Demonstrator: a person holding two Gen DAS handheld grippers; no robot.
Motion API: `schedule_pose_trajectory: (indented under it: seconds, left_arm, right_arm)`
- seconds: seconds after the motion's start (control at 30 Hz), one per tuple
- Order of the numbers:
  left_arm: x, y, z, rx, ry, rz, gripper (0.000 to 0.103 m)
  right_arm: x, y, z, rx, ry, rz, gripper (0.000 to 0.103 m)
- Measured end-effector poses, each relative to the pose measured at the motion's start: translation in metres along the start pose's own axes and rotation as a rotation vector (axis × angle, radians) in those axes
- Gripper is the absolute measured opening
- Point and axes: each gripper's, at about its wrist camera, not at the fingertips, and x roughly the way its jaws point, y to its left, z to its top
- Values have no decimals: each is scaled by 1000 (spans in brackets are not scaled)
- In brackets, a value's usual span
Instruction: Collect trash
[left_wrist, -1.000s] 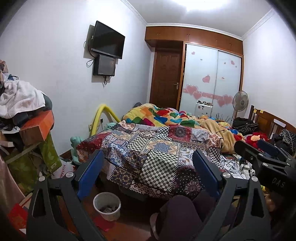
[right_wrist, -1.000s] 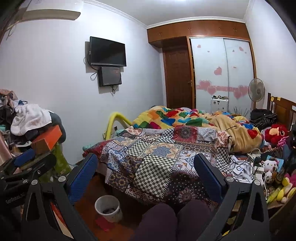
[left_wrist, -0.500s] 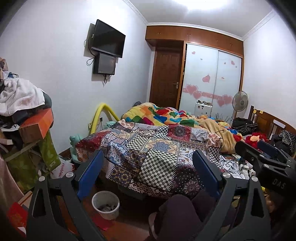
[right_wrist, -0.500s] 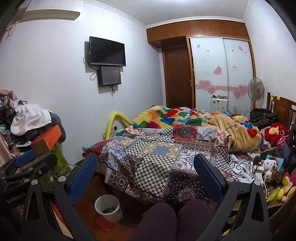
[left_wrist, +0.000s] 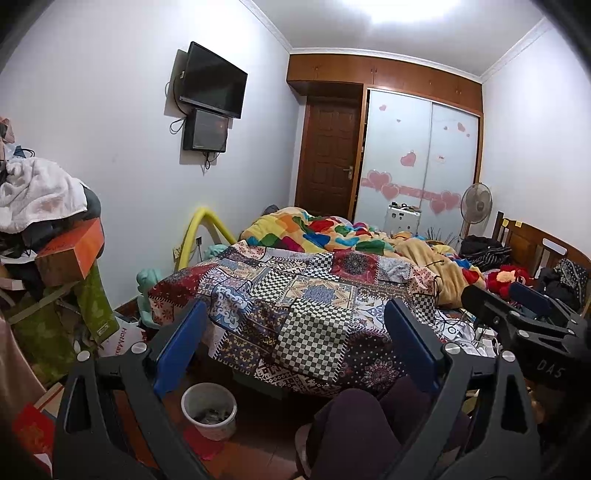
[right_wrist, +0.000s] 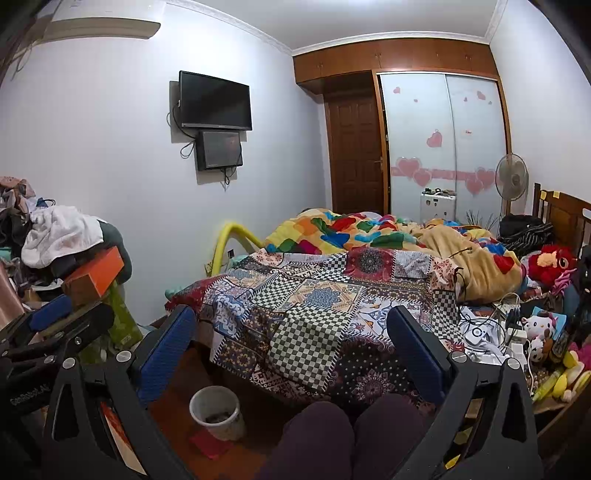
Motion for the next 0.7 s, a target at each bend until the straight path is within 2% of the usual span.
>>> schedule_pose_trajectory:
  seconds: [0.7]
  left_arm:
    - [-2,-3,-1,-8,-9,-2,97]
  right_arm:
    - [0,-6,2,-2,0,4,103]
